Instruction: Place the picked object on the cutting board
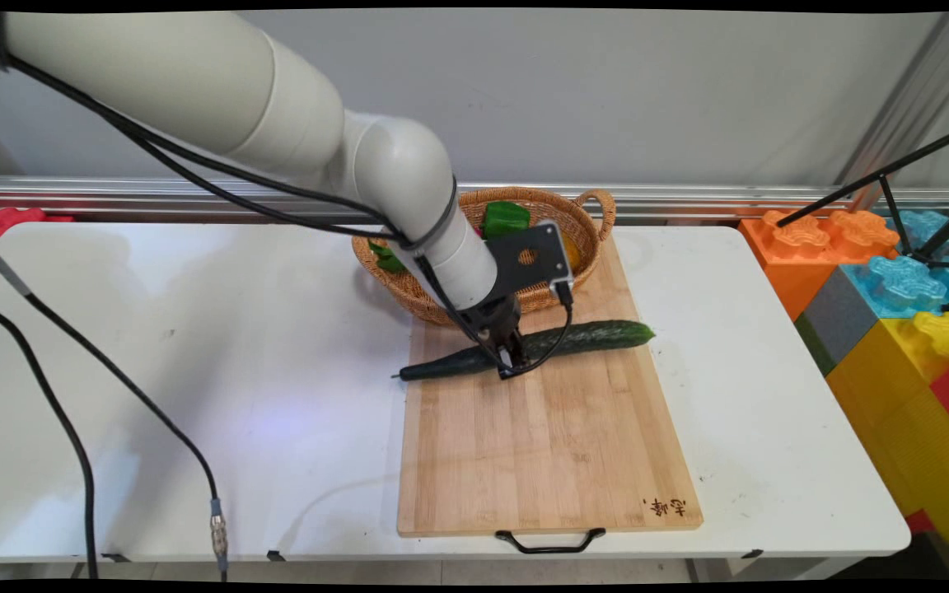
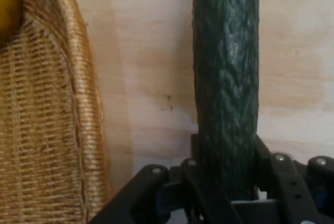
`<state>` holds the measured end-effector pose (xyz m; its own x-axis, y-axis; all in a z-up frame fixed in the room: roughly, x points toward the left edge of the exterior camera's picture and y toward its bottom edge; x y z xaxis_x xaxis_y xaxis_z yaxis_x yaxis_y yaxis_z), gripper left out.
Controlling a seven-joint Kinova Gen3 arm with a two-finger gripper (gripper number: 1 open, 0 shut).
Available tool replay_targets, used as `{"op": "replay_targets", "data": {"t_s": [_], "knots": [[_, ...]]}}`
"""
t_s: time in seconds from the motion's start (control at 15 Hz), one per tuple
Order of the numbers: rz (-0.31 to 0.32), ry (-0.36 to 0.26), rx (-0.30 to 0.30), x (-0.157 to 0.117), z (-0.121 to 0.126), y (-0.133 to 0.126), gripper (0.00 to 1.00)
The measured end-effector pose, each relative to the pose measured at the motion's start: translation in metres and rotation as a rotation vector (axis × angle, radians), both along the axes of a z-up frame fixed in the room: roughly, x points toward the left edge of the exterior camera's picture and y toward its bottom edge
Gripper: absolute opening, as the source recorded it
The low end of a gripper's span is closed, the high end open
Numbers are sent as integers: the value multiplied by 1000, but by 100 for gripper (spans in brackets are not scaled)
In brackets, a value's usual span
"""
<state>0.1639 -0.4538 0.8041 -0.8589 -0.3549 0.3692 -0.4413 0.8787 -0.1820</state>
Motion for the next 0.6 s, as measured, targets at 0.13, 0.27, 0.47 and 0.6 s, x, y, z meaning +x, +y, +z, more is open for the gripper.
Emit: {"op": "replay_targets", "data": {"t_s": [0.13, 0.27, 0.47, 0.6], "knots": [[8, -1, 7, 1, -7, 0, 0], [8, 4, 15, -1, -11, 1, 100], [7, 10, 26, -5, -14, 4, 100], [10, 8, 34, -5, -17, 5, 100]]}}
